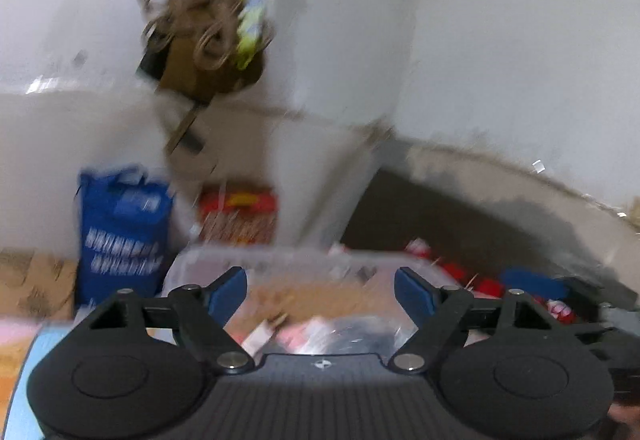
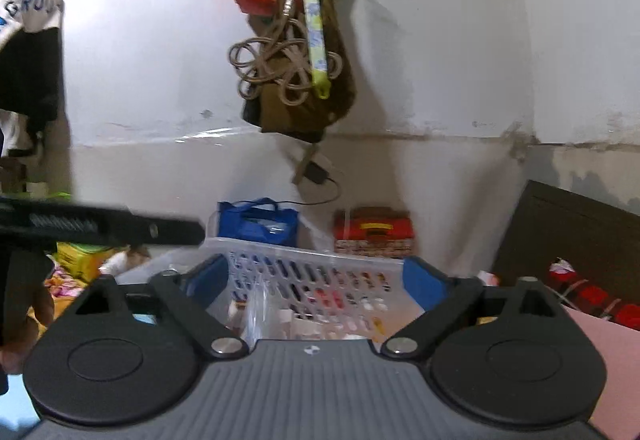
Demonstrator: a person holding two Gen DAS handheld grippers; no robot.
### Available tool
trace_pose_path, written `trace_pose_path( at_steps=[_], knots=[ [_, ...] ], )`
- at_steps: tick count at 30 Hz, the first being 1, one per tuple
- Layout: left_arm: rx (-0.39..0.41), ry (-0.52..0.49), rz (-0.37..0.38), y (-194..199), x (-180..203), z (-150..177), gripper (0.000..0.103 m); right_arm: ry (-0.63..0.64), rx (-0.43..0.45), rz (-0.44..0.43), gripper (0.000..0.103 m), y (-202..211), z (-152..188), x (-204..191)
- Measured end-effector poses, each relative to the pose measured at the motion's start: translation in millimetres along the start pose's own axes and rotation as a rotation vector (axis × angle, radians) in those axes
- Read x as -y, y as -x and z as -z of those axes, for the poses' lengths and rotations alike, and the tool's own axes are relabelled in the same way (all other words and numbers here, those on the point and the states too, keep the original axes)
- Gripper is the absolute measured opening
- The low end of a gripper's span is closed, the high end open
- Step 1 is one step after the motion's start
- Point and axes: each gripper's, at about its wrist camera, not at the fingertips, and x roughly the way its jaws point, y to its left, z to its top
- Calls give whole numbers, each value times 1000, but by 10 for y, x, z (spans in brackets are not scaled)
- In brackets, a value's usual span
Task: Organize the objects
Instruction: 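Lift both items over the clear basket and release them inside, then grasp the silver printed packet with the right gripper while the left grasps the lavender box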
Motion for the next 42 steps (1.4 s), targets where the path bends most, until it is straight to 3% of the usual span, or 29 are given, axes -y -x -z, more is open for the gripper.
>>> trace_pose_path(
  at_steps=[2, 4, 6, 11, 15, 21, 24, 30, 32, 34, 38, 42],
  knots=[
    [40, 43, -4, 300, -61, 87, 75, -42, 22, -15, 99, 189, 54, 41],
    [143, 2, 41, 706, -151, 274, 84, -92, 65, -39, 103, 470, 179, 77],
    [170, -21, 22, 931, -245, 468, 88, -120, 64, -30, 103, 644, 353, 78],
    [49, 3, -53, 961, -589, 950, 88, -177, -130, 124, 103, 443, 822, -17],
    [-82, 13, -96, 732, -693, 1199, 86, -194, -295, 57, 101, 181, 1043, -46],
    [-168, -32, -103, 527, -673, 1379, 86, -183, -353, 17, 94, 65, 1137, -93],
    [-217, -8, -117, 446, -696, 1398, 85, -190, -397, 8, 89, -13, 1165, -91],
    [-255, -71, -165, 385, -592, 1413, 84, -170, -408, 28, 82, -84, 1118, -125],
    [-258, -108, -220, 370, -522, 1431, 71, -143, -412, 36, 74, -119, 1109, -169],
    [-248, -121, -259, 389, -490, 1438, 56, -130, -411, 46, 71, -151, 1091, -203],
    [-216, -72, -210, 476, -569, 1453, 55, -189, -391, 23, 71, -147, 1090, -107],
    [-177, -100, -126, 545, -537, 1484, 55, -253, -343, -10, 71, -78, 1095, -11]
  ],
)
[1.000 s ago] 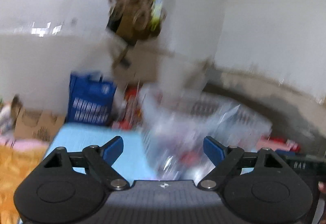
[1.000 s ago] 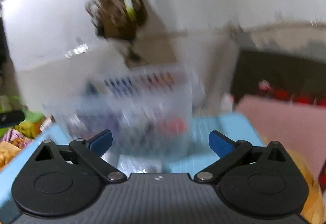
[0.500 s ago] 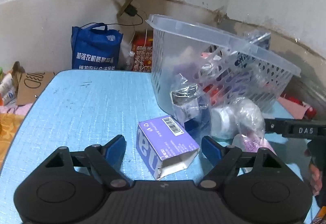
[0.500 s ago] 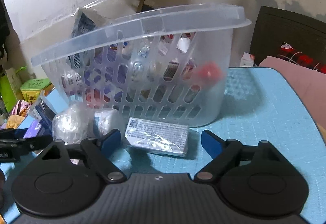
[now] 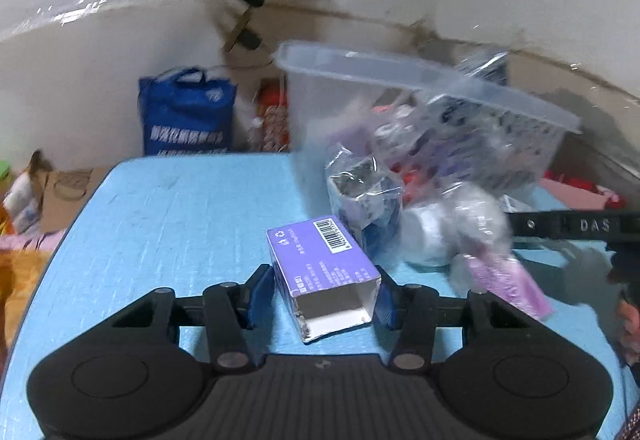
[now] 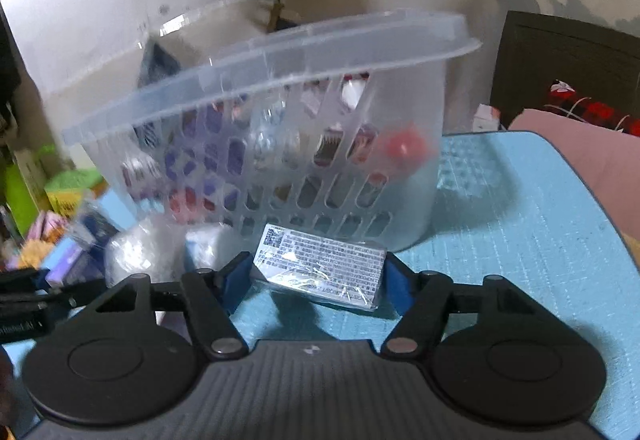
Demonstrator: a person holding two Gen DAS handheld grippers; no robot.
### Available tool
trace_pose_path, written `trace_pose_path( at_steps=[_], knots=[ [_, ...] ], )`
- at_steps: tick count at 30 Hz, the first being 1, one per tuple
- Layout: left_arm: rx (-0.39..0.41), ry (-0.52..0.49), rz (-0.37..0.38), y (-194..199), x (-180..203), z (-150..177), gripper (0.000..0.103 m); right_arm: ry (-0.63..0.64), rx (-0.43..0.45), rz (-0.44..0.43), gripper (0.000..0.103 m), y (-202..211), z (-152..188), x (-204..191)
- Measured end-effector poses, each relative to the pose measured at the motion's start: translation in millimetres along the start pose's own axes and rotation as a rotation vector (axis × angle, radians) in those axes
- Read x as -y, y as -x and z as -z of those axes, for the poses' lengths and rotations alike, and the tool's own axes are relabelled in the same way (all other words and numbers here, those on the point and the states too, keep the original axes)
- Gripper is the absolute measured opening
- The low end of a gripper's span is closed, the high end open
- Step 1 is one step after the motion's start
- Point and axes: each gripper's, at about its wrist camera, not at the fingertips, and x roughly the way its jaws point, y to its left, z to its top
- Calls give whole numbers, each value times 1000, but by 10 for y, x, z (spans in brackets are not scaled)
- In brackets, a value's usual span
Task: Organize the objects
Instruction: 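Grasp the silver printed packet with the right gripper while the left grasps the lavender box, then carry both items over the clear basket and open both grippers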
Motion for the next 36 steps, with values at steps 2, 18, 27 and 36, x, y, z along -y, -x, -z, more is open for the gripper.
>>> trace_pose_path(
  at_steps=[2, 18, 27, 36],
  knots=[
    [36, -9, 35, 55, -3, 29, 55, -42, 47, -36, 71, 70, 16, 61],
    [188, 24, 59, 253, -36, 97, 54, -131, 257, -107, 71, 321, 91, 231],
    [186, 36, 52, 243, -66, 95, 54, -151, 289, -121, 71, 398, 122, 263],
    [279, 65, 83, 535, 22, 23, 53, -120, 350, -89, 71, 687, 114, 214]
  ],
)
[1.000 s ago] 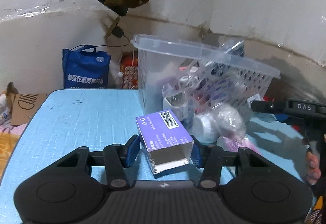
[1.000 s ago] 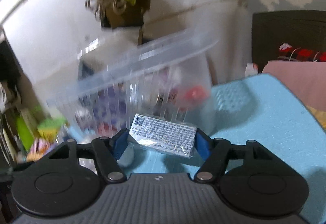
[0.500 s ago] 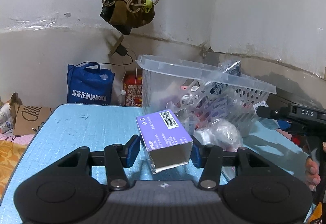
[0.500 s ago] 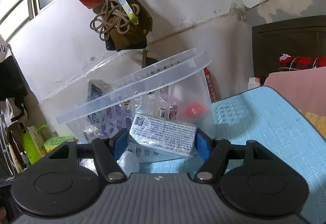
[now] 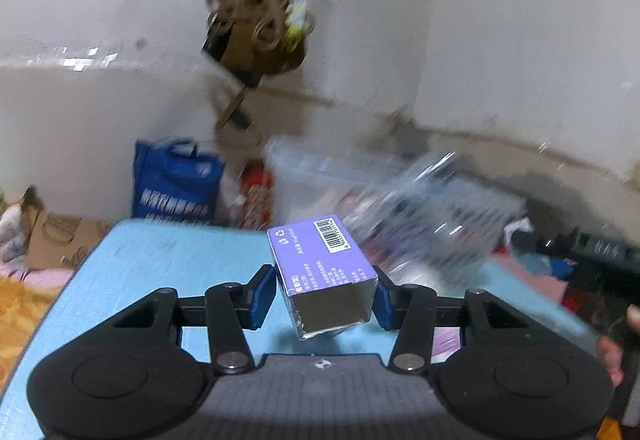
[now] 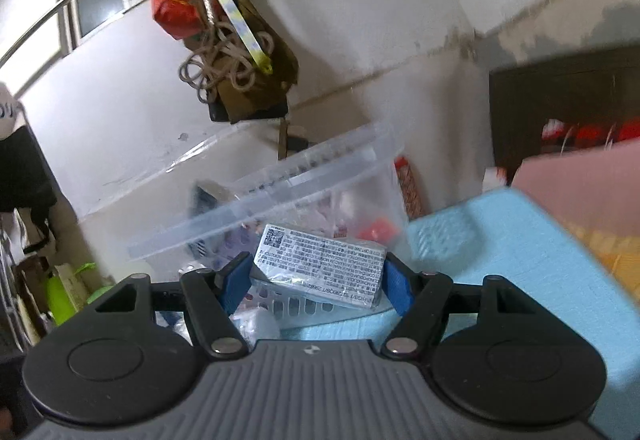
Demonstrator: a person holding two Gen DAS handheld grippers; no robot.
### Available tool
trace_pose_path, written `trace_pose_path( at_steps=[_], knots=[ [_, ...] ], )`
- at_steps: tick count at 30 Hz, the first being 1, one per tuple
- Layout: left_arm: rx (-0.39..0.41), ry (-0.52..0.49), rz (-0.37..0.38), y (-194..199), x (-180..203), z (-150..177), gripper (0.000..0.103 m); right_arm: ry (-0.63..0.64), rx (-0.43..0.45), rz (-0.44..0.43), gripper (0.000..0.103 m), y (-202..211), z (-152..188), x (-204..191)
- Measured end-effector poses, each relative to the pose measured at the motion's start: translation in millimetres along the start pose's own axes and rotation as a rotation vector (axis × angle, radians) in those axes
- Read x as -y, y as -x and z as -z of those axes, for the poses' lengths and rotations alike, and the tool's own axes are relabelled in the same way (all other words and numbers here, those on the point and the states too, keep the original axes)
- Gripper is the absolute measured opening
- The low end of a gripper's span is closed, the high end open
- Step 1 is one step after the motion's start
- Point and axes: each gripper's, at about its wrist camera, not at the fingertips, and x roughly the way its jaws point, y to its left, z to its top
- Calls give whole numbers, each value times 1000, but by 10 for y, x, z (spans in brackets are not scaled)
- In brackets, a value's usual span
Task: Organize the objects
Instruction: 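Carry both items over the clear basket and open both grippers, then grasp the purple box with the right gripper while the left grasps a clear-wrapped blue packet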
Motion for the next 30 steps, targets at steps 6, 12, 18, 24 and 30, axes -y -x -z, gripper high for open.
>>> trace_pose_path(
  at_steps=[6, 12, 18, 24, 30],
  knots=[
    [88, -49, 110, -94, 300, -817, 53, 225, 154, -23, 71, 206, -664, -453],
    [-47, -19, 88, -1060, 417, -1339, 55, 374, 4, 25, 77, -659, -1130, -647],
    [-140, -40, 34, -1386, 362, -1243, 72, 381, -29, 60, 103, -881, -1011, -596],
    [12, -29, 56, -543, 331, -985, 91, 289, -10, -15, 103, -229, -575, -532],
    [-17, 23, -19, -356, 99, -390, 91, 290, -236, -60, 103, -184, 153, -521]
  ],
)
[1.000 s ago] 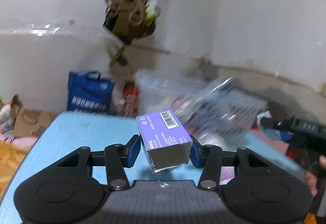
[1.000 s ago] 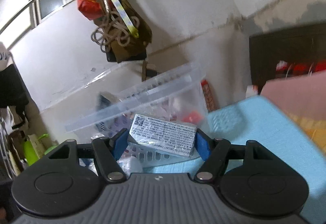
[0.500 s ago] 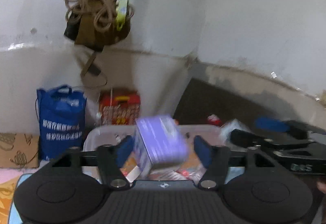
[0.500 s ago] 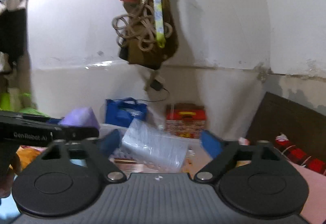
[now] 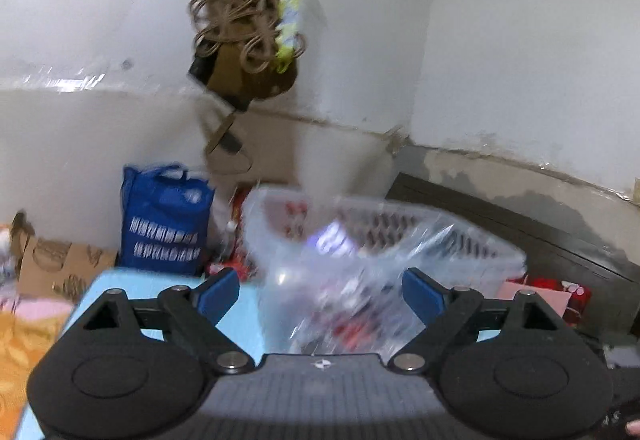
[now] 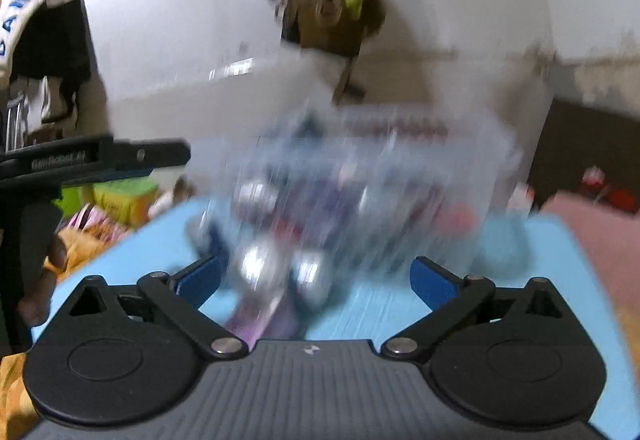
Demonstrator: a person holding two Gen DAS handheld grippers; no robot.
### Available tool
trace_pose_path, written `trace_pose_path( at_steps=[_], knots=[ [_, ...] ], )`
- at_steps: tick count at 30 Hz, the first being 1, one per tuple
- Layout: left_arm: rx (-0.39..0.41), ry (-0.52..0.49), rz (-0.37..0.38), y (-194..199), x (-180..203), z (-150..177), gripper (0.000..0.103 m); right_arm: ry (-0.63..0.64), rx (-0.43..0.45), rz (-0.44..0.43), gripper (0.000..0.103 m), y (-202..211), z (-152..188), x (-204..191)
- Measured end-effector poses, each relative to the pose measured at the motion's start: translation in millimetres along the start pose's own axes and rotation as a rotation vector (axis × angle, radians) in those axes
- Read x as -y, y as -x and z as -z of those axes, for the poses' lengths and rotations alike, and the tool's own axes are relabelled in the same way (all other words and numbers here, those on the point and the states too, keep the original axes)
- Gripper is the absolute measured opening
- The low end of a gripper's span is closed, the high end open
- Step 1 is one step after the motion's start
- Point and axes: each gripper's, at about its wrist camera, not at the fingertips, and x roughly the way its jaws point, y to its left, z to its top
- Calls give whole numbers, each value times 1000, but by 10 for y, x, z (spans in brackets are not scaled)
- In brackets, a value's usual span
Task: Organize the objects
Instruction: 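Grasp the purple box with the right gripper while the left grasps a clear-wrapped blue packet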
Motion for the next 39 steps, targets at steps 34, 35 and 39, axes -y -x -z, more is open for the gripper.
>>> trace_pose_path(
  at_steps=[34, 35, 39],
  knots=[
    [-18, 110, 18, -99, -205, 366, 43, -117, 2, 44, 53, 39, 302, 476],
    [-14, 116, 21, -91, -211, 372, 43, -120, 14, 47, 53, 58, 308, 475],
    [-9, 150, 27, -88, -274, 361, 43, -101, 55, 64, 53, 114, 320, 444]
  ],
)
